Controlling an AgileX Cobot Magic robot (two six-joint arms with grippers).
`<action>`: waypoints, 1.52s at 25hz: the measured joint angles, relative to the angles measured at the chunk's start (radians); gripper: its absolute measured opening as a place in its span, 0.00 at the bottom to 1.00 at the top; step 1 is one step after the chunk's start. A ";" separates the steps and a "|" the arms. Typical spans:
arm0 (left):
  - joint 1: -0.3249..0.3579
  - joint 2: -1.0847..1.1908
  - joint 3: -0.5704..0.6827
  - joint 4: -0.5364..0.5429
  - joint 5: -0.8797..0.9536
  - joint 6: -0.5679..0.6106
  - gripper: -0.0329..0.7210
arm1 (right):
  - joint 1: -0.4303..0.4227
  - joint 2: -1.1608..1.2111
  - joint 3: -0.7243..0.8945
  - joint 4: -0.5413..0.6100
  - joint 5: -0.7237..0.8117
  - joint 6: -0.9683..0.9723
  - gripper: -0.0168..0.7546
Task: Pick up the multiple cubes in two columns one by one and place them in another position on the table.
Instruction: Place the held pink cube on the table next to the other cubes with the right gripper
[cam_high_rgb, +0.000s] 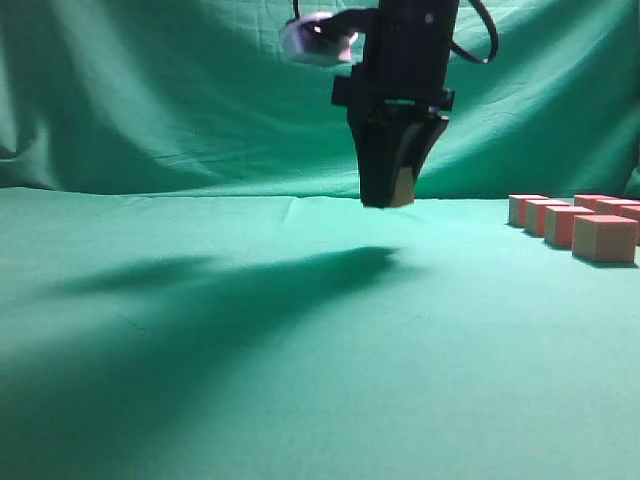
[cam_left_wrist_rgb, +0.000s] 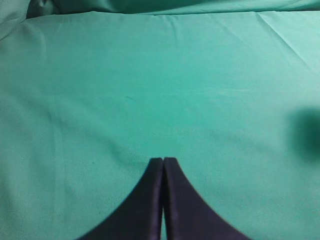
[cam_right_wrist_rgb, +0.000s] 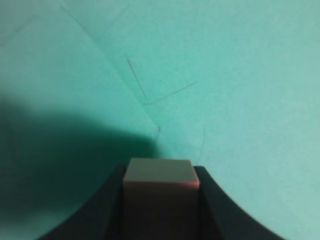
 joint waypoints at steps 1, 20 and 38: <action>0.000 0.000 0.000 0.000 0.000 0.000 0.04 | 0.000 0.010 0.000 -0.003 -0.002 0.000 0.36; 0.000 0.000 0.000 0.000 0.000 0.000 0.04 | 0.000 0.056 -0.001 -0.022 -0.070 0.157 0.36; 0.000 0.000 0.000 0.000 0.000 0.000 0.04 | 0.000 0.076 -0.017 -0.024 -0.039 0.226 0.77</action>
